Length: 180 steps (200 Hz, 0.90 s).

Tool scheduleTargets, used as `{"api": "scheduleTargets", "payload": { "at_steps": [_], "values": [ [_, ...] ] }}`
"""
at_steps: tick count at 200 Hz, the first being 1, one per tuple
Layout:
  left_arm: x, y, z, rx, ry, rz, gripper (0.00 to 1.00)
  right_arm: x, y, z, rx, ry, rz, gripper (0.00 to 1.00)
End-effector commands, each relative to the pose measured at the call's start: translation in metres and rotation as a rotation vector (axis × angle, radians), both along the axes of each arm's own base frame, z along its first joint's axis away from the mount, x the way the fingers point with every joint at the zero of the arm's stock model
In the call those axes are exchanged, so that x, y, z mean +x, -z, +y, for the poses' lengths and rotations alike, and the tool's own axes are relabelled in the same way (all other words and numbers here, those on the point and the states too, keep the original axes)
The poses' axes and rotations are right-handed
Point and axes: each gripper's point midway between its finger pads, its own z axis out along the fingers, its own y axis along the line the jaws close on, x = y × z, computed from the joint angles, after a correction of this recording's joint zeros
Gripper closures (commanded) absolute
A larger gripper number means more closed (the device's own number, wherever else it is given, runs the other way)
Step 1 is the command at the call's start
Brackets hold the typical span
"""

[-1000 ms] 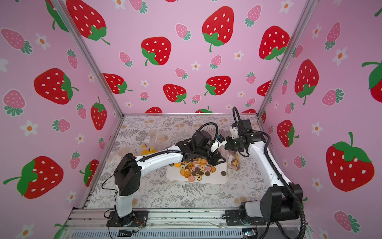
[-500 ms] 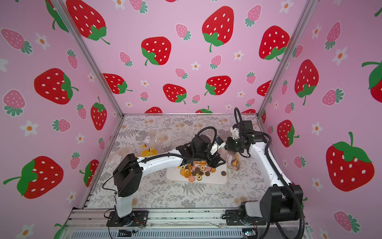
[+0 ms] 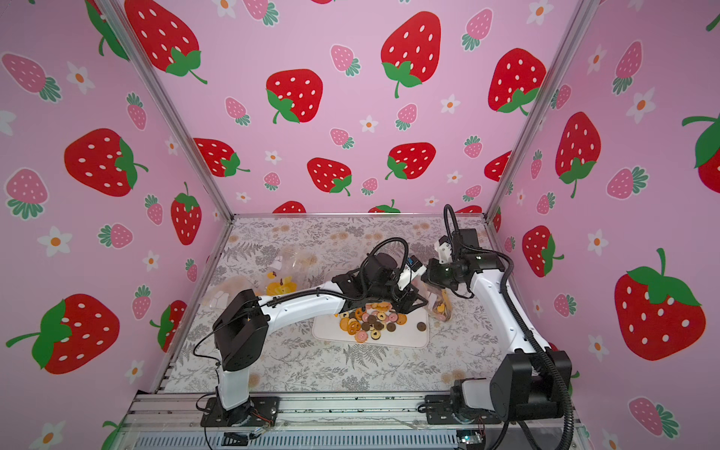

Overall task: Pour cookies out of the ziploc bag
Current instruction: 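Pour the cookies out of the ziploc bag onto the tray.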

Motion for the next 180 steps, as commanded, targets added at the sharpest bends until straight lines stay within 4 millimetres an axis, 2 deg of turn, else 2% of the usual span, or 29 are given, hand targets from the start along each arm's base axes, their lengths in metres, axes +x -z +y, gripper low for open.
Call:
{"api": "scheduleTargets", "payload": {
  "at_steps": [1, 66, 119, 152, 180],
  "values": [
    [-0.005, 0.007, -0.004, -0.007, 0.021, 0.012, 0.44, -0.004, -0.011, 0.001, 0.068, 0.018, -0.008, 1.0],
    [-0.009, 0.018, -0.005, -0.006, 0.027, 0.059, 0.51, 0.002, -0.015, -0.004, 0.141, 0.058, -0.023, 1.0],
    [-0.009, 0.021, -0.009, -0.001, 0.033, 0.073, 0.69, 0.001, -0.015, -0.009, 0.147, 0.069, -0.023, 1.0],
    [-0.008, 0.015, -0.01, -0.004, 0.03, 0.07, 0.81, 0.001, -0.014, -0.01, 0.145, 0.07, -0.026, 1.0],
    [-0.007, 0.008, -0.014, -0.006, 0.031, 0.07, 0.83, -0.001, -0.012, -0.013, 0.131, 0.071, -0.026, 1.0]
  ]
}}
